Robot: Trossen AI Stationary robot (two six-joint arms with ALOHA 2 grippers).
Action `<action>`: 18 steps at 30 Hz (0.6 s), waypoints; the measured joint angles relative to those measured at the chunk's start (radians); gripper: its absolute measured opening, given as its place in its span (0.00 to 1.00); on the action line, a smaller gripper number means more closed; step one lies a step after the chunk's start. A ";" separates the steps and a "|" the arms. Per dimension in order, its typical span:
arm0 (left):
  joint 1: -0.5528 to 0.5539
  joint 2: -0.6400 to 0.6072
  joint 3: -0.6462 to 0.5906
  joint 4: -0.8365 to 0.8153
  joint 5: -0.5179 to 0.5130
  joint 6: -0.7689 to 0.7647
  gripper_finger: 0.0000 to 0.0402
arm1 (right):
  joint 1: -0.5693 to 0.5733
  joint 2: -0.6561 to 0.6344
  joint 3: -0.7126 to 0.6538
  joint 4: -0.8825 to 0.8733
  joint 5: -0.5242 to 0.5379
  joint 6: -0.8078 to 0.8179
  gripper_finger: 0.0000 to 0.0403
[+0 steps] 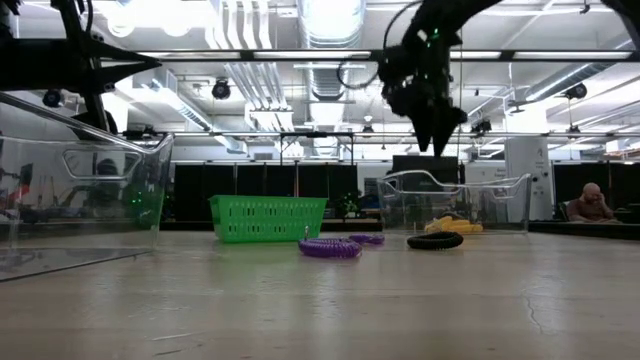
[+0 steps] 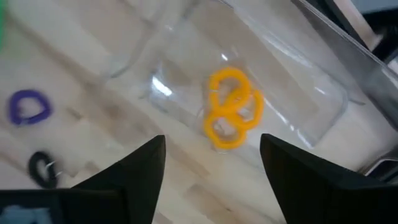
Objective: Sort spring keychains
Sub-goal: Put the bottom black spring keychain into the green bin
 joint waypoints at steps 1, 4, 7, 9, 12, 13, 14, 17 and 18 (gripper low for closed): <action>0.000 0.000 0.000 0.000 0.000 0.000 0.00 | 0.019 -0.015 0.000 0.000 -0.003 0.006 0.62; 0.000 0.000 0.001 -0.001 0.000 0.000 0.00 | 0.091 -0.056 0.000 0.000 -0.008 0.020 0.63; 0.000 0.000 0.000 -0.002 -0.010 0.007 0.00 | 0.180 -0.081 0.000 0.000 -0.011 0.034 0.63; 0.000 0.000 0.000 -0.001 -0.021 0.008 0.00 | 0.243 -0.091 0.000 0.000 -0.020 0.044 0.63; 0.000 0.000 0.000 -0.001 -0.027 0.011 0.00 | 0.344 -0.101 0.000 -0.001 -0.030 0.064 0.63; 0.000 0.000 0.000 -0.001 -0.027 0.011 0.00 | 0.381 -0.102 0.000 -0.001 -0.031 0.067 0.62; 0.000 0.000 0.000 -0.002 -0.027 0.011 0.00 | 0.418 -0.102 0.000 -0.003 -0.032 0.066 0.62; 0.000 0.000 0.000 -0.002 -0.026 0.011 0.00 | 0.531 -0.102 -0.001 -0.009 -0.034 0.059 0.62; 0.000 0.000 0.000 -0.002 -0.026 0.011 0.00 | 0.569 -0.102 -0.001 -0.009 -0.033 0.057 0.62</action>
